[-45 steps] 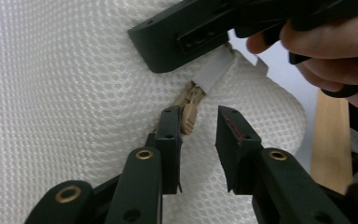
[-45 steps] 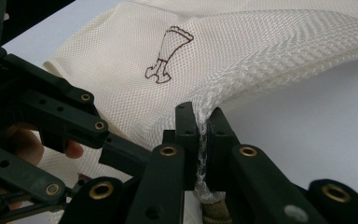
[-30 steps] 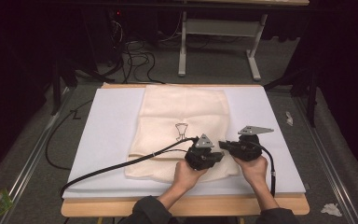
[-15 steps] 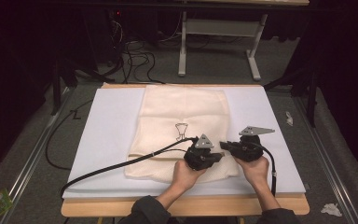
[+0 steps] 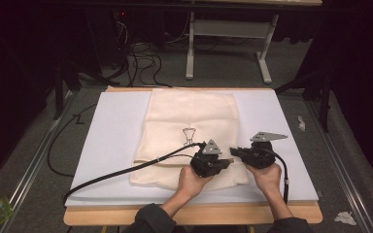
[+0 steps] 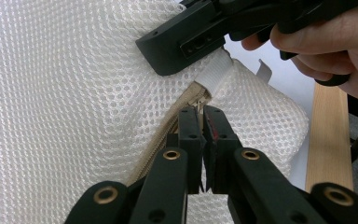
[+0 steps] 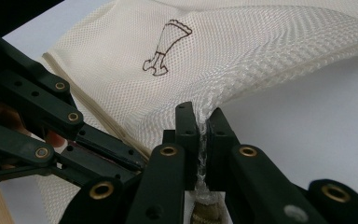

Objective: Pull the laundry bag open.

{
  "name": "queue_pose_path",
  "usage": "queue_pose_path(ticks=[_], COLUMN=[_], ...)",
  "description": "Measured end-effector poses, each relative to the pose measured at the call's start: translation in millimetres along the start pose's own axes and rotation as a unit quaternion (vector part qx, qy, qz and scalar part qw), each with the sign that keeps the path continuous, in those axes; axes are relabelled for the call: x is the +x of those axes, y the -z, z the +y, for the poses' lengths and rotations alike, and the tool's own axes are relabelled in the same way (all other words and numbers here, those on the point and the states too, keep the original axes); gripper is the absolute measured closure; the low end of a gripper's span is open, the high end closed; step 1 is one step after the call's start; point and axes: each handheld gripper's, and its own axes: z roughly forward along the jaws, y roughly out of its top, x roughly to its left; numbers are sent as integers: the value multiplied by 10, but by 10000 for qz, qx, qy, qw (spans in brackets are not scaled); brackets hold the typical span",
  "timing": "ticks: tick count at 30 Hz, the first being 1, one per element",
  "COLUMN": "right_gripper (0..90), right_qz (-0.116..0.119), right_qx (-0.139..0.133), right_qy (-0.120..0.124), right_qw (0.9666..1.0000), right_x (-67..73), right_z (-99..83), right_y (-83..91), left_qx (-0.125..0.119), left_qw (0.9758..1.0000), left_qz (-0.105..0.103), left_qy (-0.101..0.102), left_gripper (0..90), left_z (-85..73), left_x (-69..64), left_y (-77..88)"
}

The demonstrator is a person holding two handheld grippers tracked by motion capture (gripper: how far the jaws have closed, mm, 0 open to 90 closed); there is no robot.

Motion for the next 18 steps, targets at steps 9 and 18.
queue_pose_path(ticks=[9,18], right_gripper=[877,877], right_qz=[-9,24], right_qx=[-6,-48], right_qy=[-15,-36], right_qw=[10000,10000], right_x=[-14,-33], right_z=[-3,-9], right_y=[19,33], left_qx=[73,16], left_qw=[9998,9999], left_qz=[124,96], left_qy=[-102,26], left_gripper=[869,869], left_z=[-19,-41], left_x=[1,52], left_y=[33,90])
